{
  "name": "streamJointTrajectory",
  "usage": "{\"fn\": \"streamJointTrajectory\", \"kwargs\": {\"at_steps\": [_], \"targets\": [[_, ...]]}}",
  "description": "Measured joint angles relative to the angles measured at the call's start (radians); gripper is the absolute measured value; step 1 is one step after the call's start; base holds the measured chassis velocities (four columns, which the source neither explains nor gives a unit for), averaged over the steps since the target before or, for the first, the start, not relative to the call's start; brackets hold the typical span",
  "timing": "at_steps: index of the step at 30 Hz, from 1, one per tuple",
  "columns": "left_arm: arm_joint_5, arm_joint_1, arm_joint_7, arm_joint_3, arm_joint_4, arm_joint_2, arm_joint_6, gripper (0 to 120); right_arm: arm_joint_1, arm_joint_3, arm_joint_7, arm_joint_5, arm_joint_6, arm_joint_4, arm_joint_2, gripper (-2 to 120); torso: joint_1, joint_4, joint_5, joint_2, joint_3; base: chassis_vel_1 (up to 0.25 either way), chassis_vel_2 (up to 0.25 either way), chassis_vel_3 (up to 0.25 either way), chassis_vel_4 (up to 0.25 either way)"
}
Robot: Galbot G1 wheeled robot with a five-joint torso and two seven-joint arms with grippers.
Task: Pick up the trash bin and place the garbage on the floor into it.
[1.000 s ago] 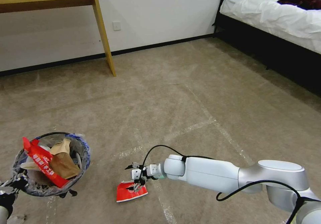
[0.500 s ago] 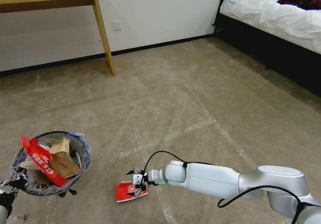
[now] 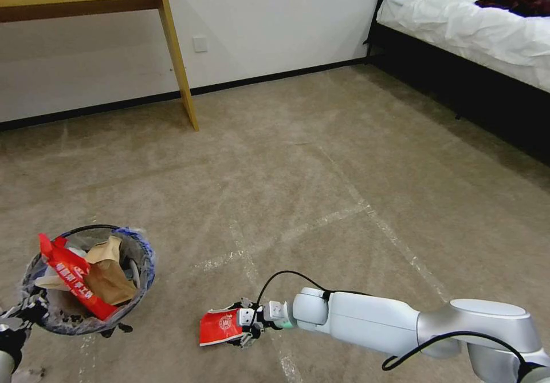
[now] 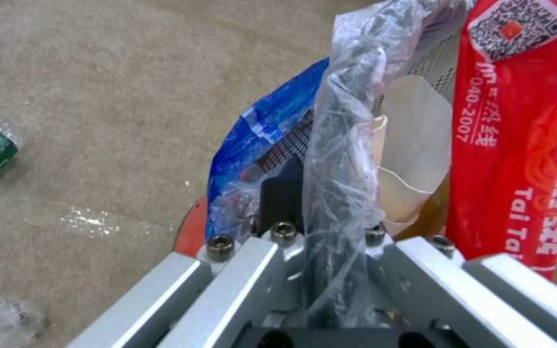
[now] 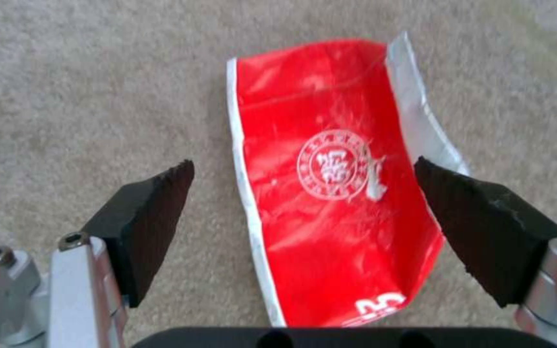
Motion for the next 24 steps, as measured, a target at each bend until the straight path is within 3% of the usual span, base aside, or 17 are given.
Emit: {"fn": "streamJointTrajectory", "kwargs": {"at_steps": [24], "targets": [[0.005,0.001,0.001,0.003,-0.003,-0.007,0.0,1,-0.011,0.028,-0.016,-0.015,0.05,-0.091,0.028,86,0.0,0.0,0.0001,0.0,0.0,0.0,0.0,0.0,0.0]]}}
